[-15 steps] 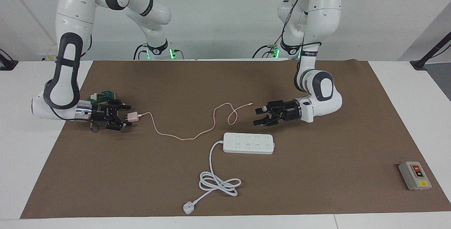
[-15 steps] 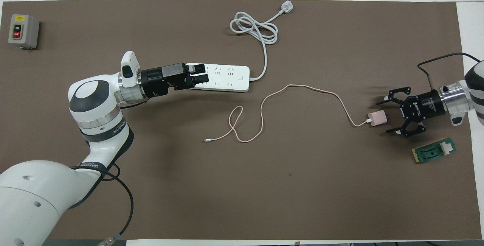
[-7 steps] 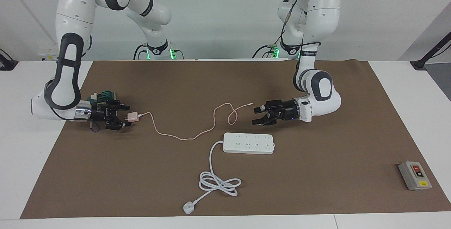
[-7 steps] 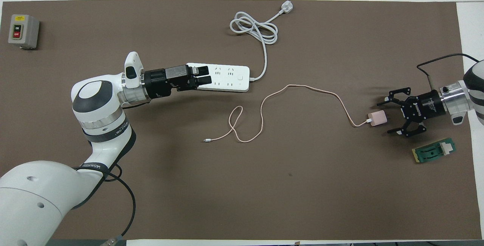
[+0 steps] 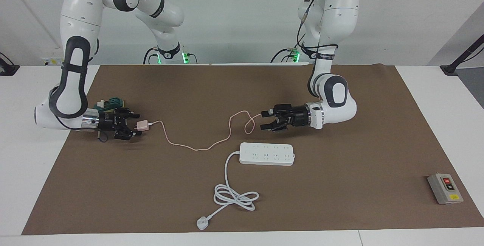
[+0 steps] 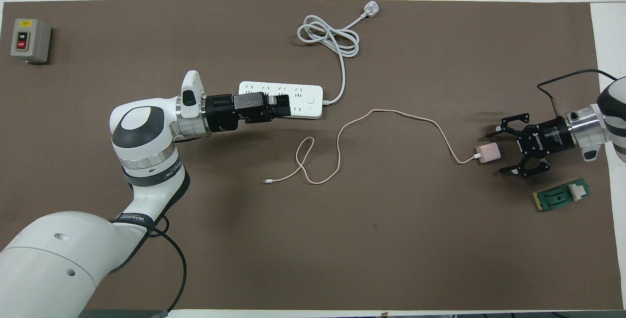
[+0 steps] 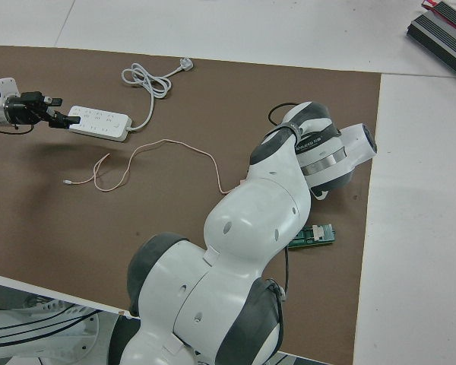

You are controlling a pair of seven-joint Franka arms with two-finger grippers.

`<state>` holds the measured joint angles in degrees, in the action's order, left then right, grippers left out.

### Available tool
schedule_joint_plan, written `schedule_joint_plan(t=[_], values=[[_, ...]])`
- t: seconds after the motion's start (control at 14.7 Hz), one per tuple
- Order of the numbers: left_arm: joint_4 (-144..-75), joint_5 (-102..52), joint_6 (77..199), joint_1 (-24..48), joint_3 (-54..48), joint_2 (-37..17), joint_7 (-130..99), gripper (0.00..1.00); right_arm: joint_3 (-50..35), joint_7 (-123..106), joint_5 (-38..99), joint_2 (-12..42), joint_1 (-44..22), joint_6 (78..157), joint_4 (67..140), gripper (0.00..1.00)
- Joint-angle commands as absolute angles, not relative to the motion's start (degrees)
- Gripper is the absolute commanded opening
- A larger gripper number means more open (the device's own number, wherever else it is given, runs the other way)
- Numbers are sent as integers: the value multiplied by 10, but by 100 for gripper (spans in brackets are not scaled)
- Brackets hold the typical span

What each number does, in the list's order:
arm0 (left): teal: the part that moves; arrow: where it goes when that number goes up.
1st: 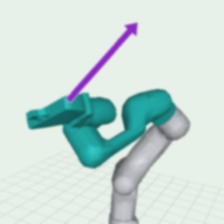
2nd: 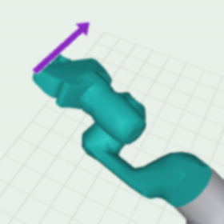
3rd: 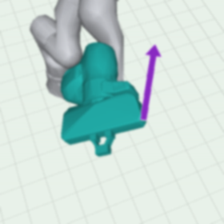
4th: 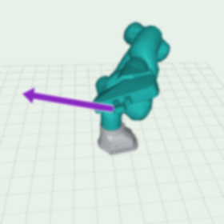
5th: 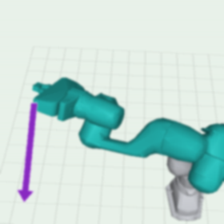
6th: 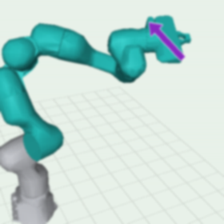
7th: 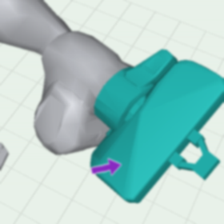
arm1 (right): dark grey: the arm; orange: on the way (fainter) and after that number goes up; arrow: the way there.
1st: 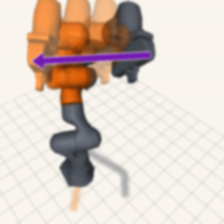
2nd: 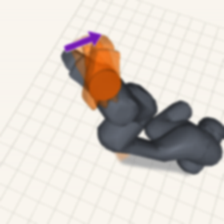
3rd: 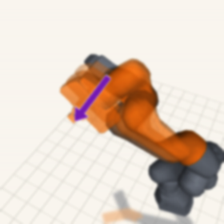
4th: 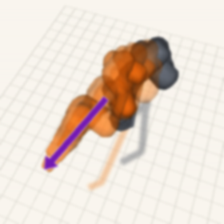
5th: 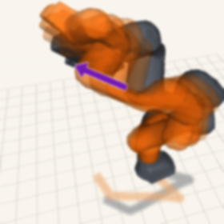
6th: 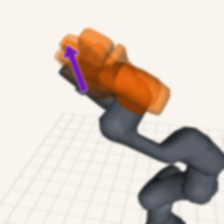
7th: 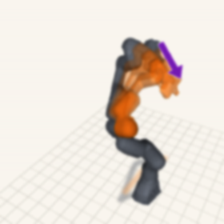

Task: Plug charger into power strip
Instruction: 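Grasp the pink charger with the right gripper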

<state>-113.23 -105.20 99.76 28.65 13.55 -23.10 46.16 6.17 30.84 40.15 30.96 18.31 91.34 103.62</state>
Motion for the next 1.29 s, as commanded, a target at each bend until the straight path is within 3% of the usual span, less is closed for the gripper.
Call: schedule_joint_plan(t=[0.0, 0.14, 0.2, 0.48, 0.54, 1.02, 1.22], values=[[-1129, -1060, 1009, 308, 143, -227, 463, 100, 59, 291, 395, 314, 184, 920, 1038, 81], [-1129, -1069, 1010, 315, 144, -229, 464, 100, 59, 289, 397, 314, 184, 920, 1039, 81], [-1129, -1077, 1010, 318, 145, -229, 464, 100, 58, 287, 397, 314, 183, 920, 1039, 69], [-1129, -1097, 1010, 327, 146, -236, 464, 100, 58, 287, 399, 314, 183, 922, 1038, 7], [-1128, -1097, 1010, 329, 146, -236, 464, 100, 58, 287, 400, 314, 183, 922, 1038, 0], [-1129, -1098, 1024, 330, 146, -238, 469, 100, 50, 299, 430, 304, 183, 905, 1032, 0], [-1128, -1098, 1022, 330, 147, -244, 477, 100, 49, 349, 448, 277, 171, 877, 1027, 0]])
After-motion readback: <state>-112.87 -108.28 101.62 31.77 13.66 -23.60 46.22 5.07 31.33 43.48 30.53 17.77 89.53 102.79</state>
